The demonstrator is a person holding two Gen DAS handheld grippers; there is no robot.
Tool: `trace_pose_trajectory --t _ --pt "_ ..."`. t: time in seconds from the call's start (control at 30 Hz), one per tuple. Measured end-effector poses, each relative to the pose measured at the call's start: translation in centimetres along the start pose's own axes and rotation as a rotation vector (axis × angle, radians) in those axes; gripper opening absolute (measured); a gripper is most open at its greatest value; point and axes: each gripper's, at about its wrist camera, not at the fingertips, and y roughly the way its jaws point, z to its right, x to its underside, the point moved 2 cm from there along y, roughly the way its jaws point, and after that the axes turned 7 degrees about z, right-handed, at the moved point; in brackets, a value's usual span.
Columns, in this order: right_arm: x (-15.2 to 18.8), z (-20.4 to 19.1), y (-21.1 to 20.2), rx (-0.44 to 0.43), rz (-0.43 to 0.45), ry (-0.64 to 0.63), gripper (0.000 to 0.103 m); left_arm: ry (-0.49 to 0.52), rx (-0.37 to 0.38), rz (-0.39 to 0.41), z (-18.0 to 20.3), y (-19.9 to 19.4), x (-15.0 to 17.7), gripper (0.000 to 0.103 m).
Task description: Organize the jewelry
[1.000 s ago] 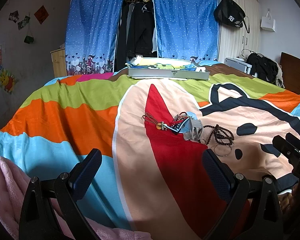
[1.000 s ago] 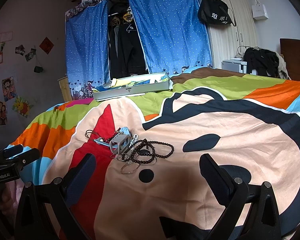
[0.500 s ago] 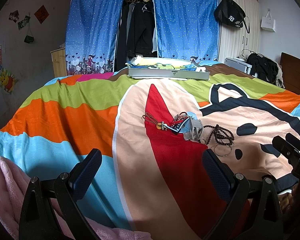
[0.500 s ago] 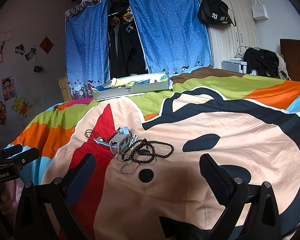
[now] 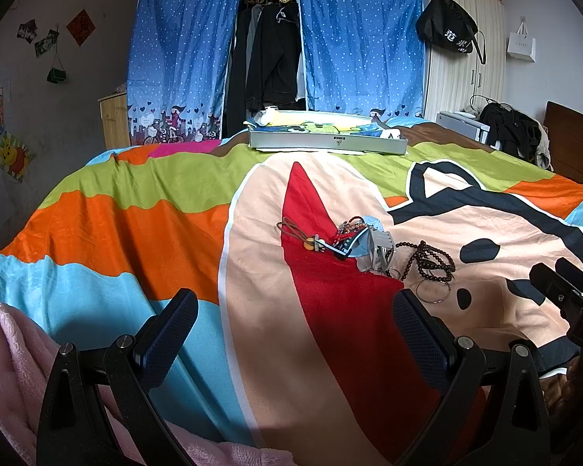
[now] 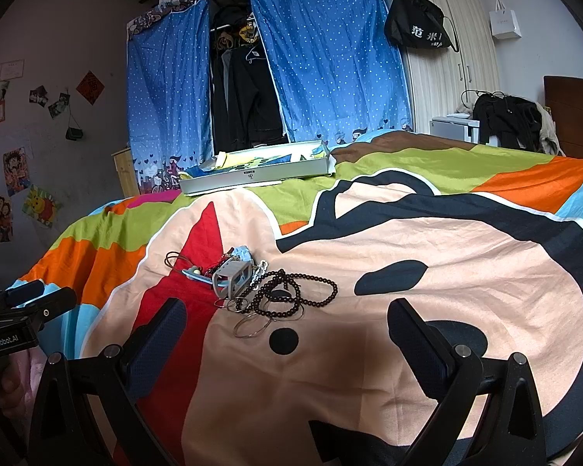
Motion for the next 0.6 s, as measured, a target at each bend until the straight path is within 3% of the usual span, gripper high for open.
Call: trace_pose_trajectory --t 0.6 --pt "0.04 -0.01 0.04 0.001 -0.001 -0.001 0.103 -0.001 -0.001 -0.002 0.04 0.23 -0.2 0.098"
